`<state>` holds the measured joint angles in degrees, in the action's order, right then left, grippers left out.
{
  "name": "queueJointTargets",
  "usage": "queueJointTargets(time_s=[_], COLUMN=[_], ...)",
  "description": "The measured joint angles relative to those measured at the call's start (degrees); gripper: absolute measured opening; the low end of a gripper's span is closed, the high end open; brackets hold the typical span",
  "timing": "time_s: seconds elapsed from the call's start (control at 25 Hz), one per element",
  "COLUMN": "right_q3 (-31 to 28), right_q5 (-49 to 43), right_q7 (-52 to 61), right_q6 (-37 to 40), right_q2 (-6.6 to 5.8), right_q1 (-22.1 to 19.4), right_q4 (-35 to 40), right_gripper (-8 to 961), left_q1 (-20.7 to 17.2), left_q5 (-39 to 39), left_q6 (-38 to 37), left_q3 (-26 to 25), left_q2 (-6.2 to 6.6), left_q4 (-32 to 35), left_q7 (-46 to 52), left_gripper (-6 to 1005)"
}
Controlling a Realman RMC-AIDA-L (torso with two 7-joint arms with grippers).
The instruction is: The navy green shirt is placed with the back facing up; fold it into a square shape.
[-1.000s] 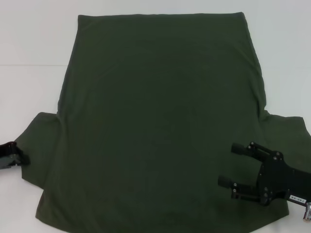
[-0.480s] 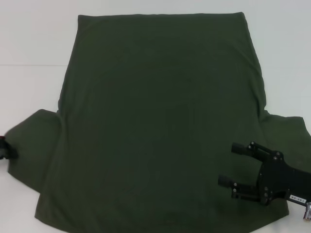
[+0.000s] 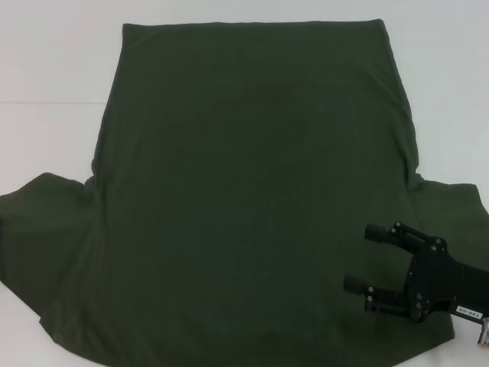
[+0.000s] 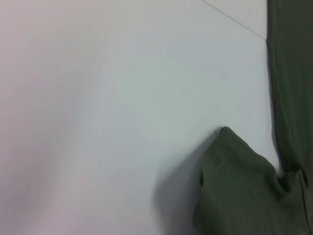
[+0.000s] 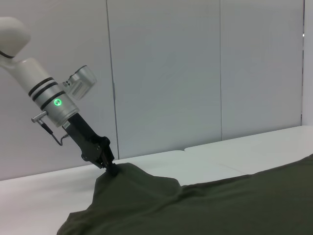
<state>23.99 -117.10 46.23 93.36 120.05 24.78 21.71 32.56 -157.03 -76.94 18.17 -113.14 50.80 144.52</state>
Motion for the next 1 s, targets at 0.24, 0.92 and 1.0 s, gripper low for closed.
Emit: queueJointTargets(time_s=[0.24,0.92,1.0], right_q3=[0.07,0.43,0.44], right_q5=[0.04,0.03,0.01], right_q7=[0.0,0.0,0.0], right_q6=[0.02,-0.01,-0.02], right_q2=[0.0,0.05,0.09], right_q1=[0.0,0.06,0.07], right_q4=[-0.12,-0.27,-0.27], right_gripper=[911,911,911], left_q1=[0.16,3.95,4.84], left_q5=[0.12,8.95,8.99], left_q6=[-0.99,-8.97,-10.05], left_q3=[0.01,0.86,0.9], left_q2=[0.06,-1.1,-1.62], left_q4=[0.28,0.95,0.91], left_q7=[0.16,2.37,2.37], left_gripper=[20,26,27])
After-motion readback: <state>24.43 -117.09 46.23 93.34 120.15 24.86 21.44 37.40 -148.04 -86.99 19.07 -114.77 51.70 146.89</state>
